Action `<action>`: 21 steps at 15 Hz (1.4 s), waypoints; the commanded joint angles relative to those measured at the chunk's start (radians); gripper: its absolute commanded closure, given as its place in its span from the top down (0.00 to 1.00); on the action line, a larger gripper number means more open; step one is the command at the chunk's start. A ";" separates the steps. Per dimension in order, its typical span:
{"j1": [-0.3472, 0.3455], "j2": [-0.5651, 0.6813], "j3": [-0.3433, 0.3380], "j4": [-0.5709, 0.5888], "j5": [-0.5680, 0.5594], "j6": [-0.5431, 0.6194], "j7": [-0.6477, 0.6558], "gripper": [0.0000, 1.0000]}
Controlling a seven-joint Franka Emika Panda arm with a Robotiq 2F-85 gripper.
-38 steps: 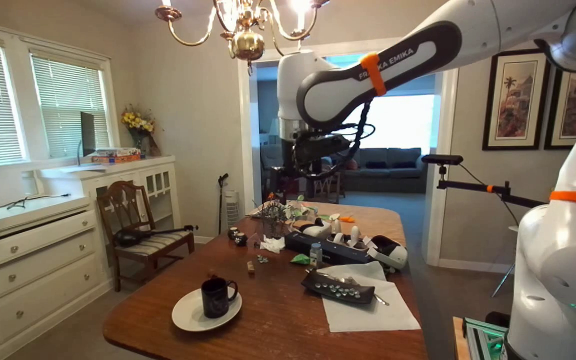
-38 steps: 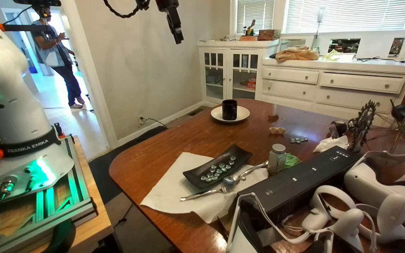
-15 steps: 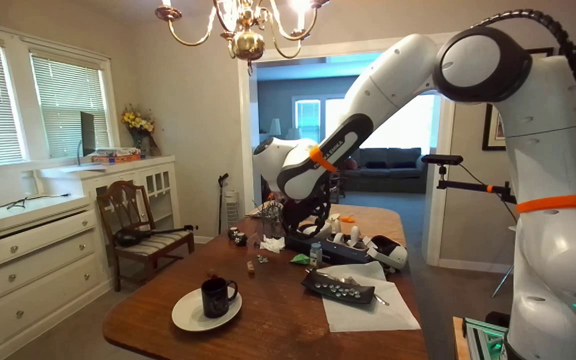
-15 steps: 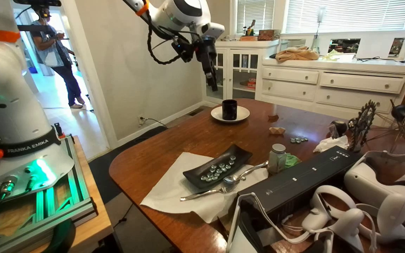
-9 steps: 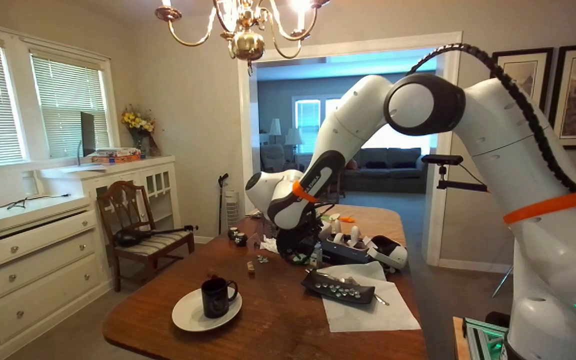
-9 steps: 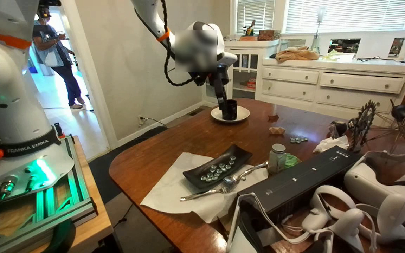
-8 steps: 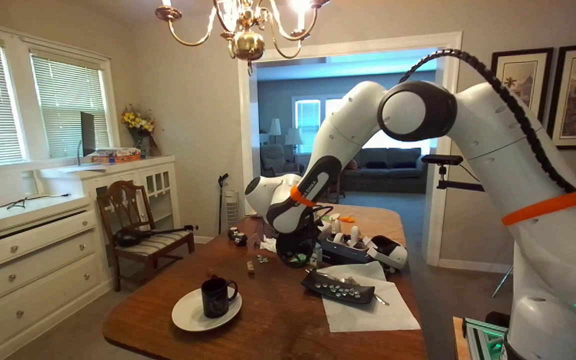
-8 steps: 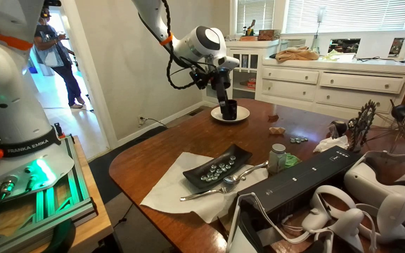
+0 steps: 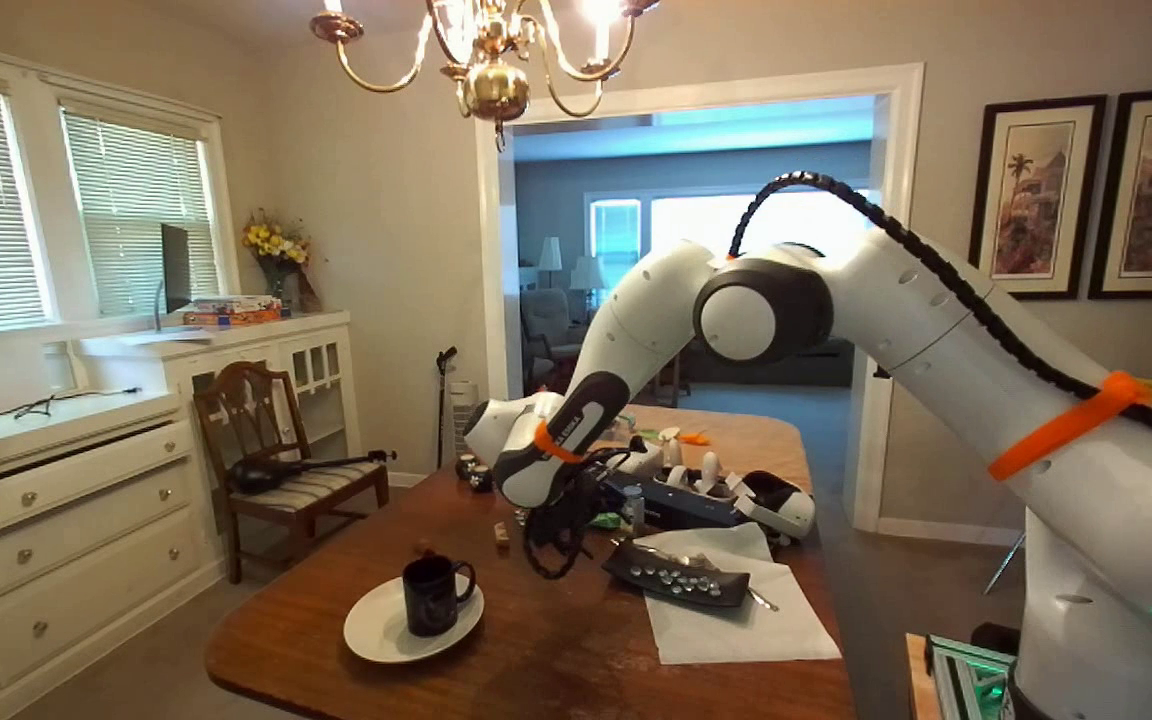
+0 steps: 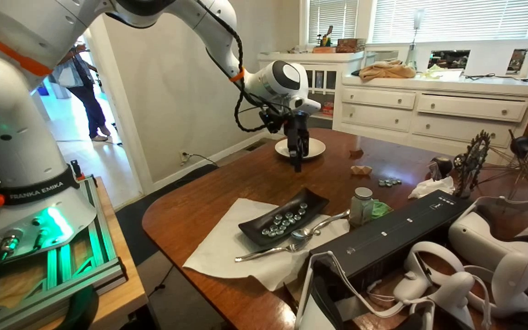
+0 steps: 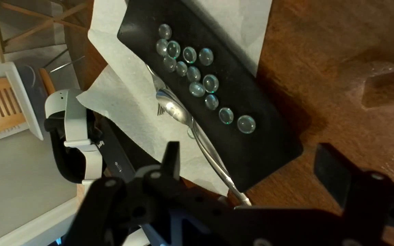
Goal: Move the black plate backwards
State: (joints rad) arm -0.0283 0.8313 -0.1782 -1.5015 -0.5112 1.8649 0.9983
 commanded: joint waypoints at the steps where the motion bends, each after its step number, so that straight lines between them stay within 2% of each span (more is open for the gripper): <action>1: 0.053 0.126 -0.055 0.163 0.025 -0.107 0.027 1.00; 6: 0.095 0.246 -0.108 0.300 -0.007 -0.156 0.078 1.00; 12: 0.092 0.358 -0.116 0.427 0.019 -0.208 0.073 1.00; 21: 0.072 0.441 -0.124 0.482 0.044 -0.301 0.071 1.00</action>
State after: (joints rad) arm 0.0503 1.2245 -0.2966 -1.0726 -0.4973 1.6077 1.0708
